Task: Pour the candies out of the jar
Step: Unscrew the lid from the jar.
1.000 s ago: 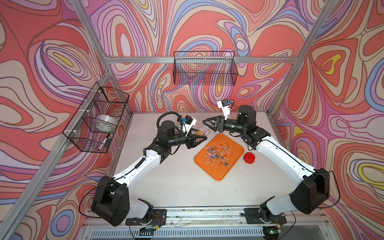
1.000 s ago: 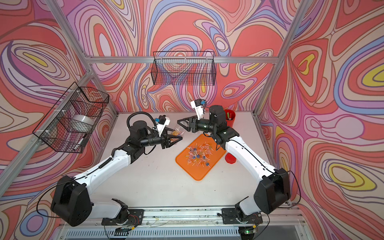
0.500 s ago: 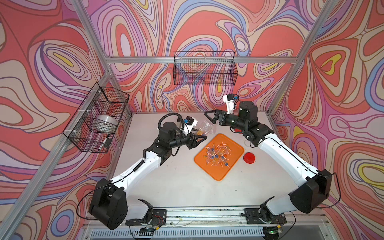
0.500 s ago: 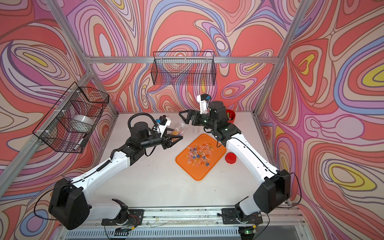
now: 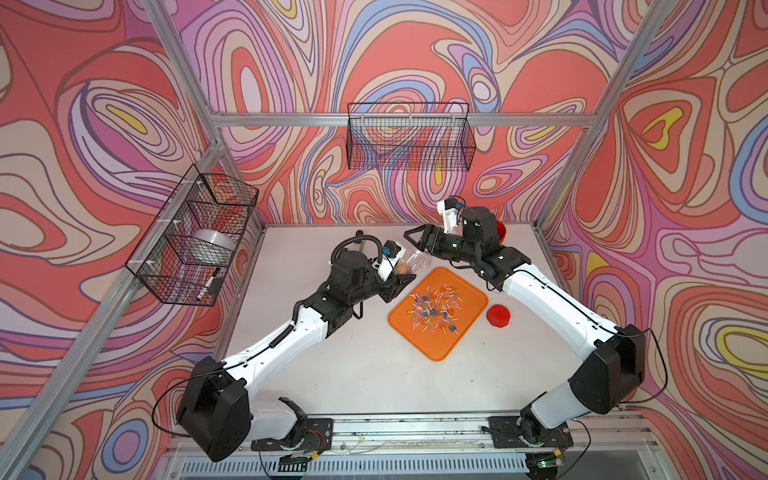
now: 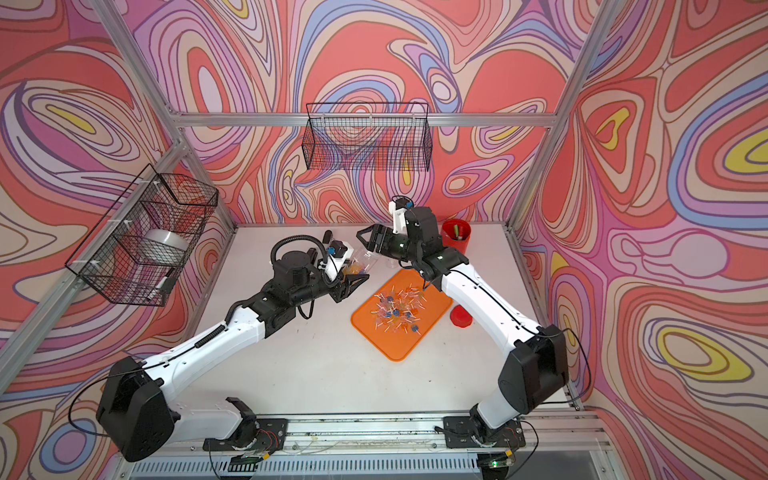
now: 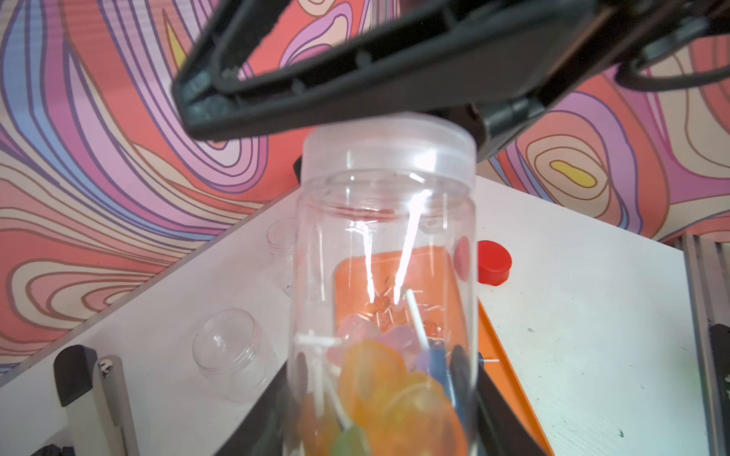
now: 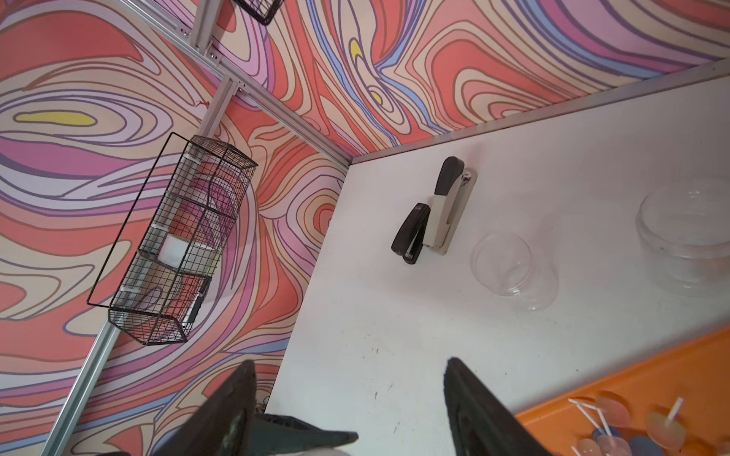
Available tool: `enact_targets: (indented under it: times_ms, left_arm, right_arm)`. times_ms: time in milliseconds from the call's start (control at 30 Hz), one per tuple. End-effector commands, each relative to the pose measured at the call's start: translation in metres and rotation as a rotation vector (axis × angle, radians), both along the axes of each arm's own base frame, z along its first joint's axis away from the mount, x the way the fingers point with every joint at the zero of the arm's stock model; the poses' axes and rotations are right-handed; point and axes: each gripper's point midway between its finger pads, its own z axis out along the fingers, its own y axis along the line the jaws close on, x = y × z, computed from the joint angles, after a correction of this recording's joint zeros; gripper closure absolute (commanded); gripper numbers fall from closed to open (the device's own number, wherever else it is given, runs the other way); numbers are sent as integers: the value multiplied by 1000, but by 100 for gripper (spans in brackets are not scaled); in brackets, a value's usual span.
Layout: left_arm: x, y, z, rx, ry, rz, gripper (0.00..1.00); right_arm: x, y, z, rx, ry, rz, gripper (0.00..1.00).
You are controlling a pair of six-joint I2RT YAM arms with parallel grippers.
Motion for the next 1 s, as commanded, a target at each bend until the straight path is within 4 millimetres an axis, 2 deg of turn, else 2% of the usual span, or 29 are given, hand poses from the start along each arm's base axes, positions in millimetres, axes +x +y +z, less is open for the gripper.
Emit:
enact_targets:
  times_ms: [0,133,367,467,633,667,700,867,967]
  left_arm:
    - [8,1,9,23,-45,27,100]
    - [10,1,7,26,-36,33,100]
    - [9,-1,9,12,-27,25,100]
    - [1,-5,13,-10,-24,-21,100]
    - [-31,-15,31,-151,51,-263,100]
    - [-36,-15,38,-190,62,-313,100]
    - [-39,-14,42,-221,79,-339,100]
    - [-53,-10,64,-348,129,-484,100]
    - [-54,-11,64,-355,154,-502,100]
  right_arm:
    - [-7,6,-1,8,7,14,24]
    - [-8,8,-8,-8,15,8,28]
    - [-7,8,-9,-24,-4,12,53]
    - [-11,11,-3,-45,-66,66,60]
    - [-38,26,21,-30,-218,289,64]
    - [-44,28,25,-18,-234,329,70]
    - [-50,29,28,-10,-249,361,74]
    - [-76,31,40,39,-333,477,75]
    - [-87,30,45,52,-365,516,77]
